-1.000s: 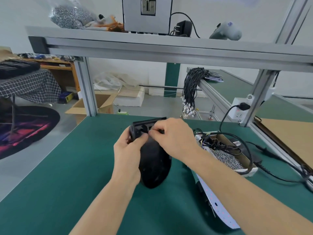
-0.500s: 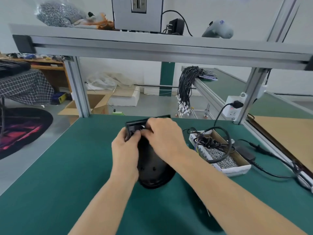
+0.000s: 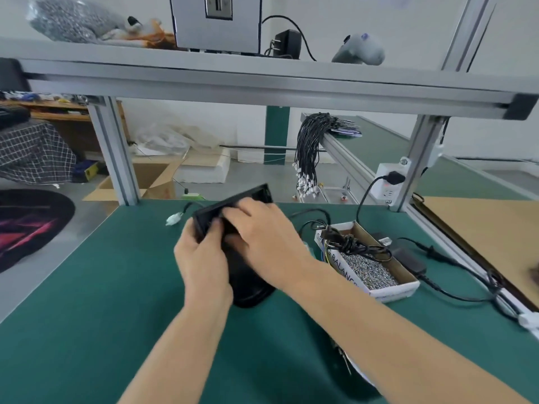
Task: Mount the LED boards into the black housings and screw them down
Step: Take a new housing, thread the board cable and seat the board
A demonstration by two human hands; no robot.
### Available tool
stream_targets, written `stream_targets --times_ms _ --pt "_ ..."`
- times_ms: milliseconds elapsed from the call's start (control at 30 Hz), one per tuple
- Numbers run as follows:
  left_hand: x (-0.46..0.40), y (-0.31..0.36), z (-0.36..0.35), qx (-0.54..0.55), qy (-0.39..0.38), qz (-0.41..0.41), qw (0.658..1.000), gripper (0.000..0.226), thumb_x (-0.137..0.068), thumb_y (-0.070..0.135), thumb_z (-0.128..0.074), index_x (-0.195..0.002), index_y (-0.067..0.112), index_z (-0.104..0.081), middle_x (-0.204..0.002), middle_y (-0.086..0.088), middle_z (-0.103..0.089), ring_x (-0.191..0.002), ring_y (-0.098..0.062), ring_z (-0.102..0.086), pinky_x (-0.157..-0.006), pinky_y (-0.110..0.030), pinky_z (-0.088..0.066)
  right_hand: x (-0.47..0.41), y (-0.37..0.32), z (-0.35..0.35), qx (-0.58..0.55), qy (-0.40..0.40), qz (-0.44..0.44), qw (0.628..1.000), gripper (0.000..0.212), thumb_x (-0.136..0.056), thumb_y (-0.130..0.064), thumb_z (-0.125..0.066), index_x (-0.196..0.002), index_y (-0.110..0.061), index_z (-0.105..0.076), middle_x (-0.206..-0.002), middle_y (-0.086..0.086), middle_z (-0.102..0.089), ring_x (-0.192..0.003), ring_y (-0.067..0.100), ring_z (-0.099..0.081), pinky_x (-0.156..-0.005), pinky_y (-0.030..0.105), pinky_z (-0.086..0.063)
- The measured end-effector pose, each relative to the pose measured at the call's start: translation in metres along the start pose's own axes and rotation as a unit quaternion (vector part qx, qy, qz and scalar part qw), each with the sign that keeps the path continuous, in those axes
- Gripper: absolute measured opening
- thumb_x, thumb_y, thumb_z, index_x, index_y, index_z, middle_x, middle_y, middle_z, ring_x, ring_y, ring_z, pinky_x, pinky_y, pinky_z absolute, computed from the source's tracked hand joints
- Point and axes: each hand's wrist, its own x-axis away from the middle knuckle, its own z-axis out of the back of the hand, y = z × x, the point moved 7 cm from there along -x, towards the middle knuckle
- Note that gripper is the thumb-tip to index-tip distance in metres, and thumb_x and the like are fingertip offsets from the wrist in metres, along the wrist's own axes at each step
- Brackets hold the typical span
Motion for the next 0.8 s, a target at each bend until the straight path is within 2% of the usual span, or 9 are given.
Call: stream_targets --times_ms 100,167,300,400,533,600,667,733,800 --pt "-0.024 0.003 0.03 0.012 0.062 0.026 0.998 0.022 -0.092 0.014 -0.061 -0.073 0.025 -0.065 -0.073 0.005 -0.066 -0.07 -0.018 -0.059 -0.056 -0.025 -0.05 0.023 0.032 0.027 -0.045 0.119 0.026 0.991 0.059 -0.078 -0.029 -0.068 -0.135 -0.025 -0.051 -0.138 0.002 -0.048 -0.128 0.019 -0.041 -0.108 0.042 -0.021" --pt "-0.03 -0.002 0.044 -0.001 0.075 0.051 0.996 0.023 -0.092 0.018 -0.062 -0.07 0.027 -0.065 -0.072 0.007 -0.063 -0.073 -0.018 -0.055 -0.063 -0.028 -0.049 0.038 0.085 0.036 -0.09 0.147 -0.085 0.981 0.068 -0.076 -0.025 -0.068 -0.139 -0.027 -0.044 -0.142 0.001 -0.041 -0.13 0.017 -0.036 -0.107 0.041 -0.027" --pt "-0.025 -0.006 0.041 -0.001 0.057 0.077 0.995 0.024 -0.091 0.017 -0.063 -0.07 0.029 -0.068 -0.085 0.002 -0.068 -0.083 -0.021 -0.061 -0.09 -0.046 -0.051 0.06 0.167 -0.025 -0.165 -0.104 -0.292 0.936 0.086 -0.083 -0.03 -0.072 -0.151 -0.022 -0.02 -0.152 0.007 -0.031 -0.137 0.025 -0.031 -0.11 0.038 -0.028" --pt "-0.025 -0.002 0.037 -0.004 0.059 0.083 0.995 0.027 -0.091 0.017 -0.064 -0.068 0.031 -0.069 -0.085 0.004 -0.068 -0.086 -0.02 -0.059 -0.088 -0.041 -0.05 0.062 0.169 -0.06 -0.095 -0.172 -0.244 0.95 0.068 -0.092 -0.041 -0.058 -0.149 -0.021 -0.027 -0.151 0.003 -0.037 -0.139 0.022 -0.028 -0.11 0.033 -0.021" --pt "-0.027 0.002 0.051 -0.002 0.073 0.091 0.993 0.018 -0.09 0.02 -0.065 -0.075 0.029 -0.067 -0.086 0.005 -0.067 -0.081 -0.017 -0.059 -0.066 -0.028 -0.049 0.051 0.16 -0.066 0.066 -0.136 -0.182 0.972 0.035 -0.095 -0.041 -0.052 -0.128 -0.028 -0.051 -0.131 -0.01 -0.055 -0.126 0.012 -0.041 -0.105 0.034 -0.014" --pt "-0.026 0.005 0.062 -0.03 0.081 0.07 0.994 0.02 -0.09 0.019 -0.064 -0.073 0.03 -0.068 -0.084 0.004 -0.067 -0.08 -0.02 -0.057 -0.07 -0.033 -0.047 0.047 0.152 -0.052 -0.159 -0.077 -0.206 0.963 0.023 -0.095 -0.023 -0.057 -0.118 -0.024 -0.057 -0.113 -0.008 -0.065 -0.104 0.01 -0.056 -0.108 0.033 -0.027" --pt "-0.024 0.009 0.07 -0.052 0.099 0.048 0.993 0.021 -0.09 0.019 -0.063 -0.072 0.029 -0.067 -0.08 0.004 -0.063 -0.078 -0.021 -0.053 -0.072 -0.036 -0.044 0.043 0.132 -0.03 -0.469 -0.033 -0.204 0.859 0.027 -0.097 -0.01 -0.051 -0.118 -0.026 -0.056 -0.092 -0.004 -0.063 -0.086 0.012 -0.065 -0.09 0.03 -0.05" --pt "-0.022 0.01 0.07 -0.057 0.114 0.037 0.991 0.021 -0.091 0.017 -0.061 -0.072 0.027 -0.064 -0.079 0.001 -0.06 -0.077 -0.021 -0.049 -0.072 -0.036 -0.043 0.036 0.108 -0.001 -0.576 -0.012 -0.162 0.801 0.033 -0.101 -0.012 -0.044 -0.125 -0.033 -0.053 -0.08 0.003 -0.048 -0.065 0.009 -0.057 -0.062 0.02 -0.048" --pt "-0.017 0.014 0.058 -0.065 0.102 0.035 0.992 0.022 -0.092 0.015 -0.059 -0.072 0.025 -0.062 -0.078 0.001 -0.06 -0.077 -0.021 -0.05 -0.074 -0.037 -0.045 0.027 0.08 0.019 -0.387 -0.027 -0.092 0.917 0.036 -0.101 -0.02 -0.046 -0.132 -0.036 -0.05 -0.089 -0.002 -0.054 -0.072 0.004 -0.054 -0.068 0.019 -0.045"
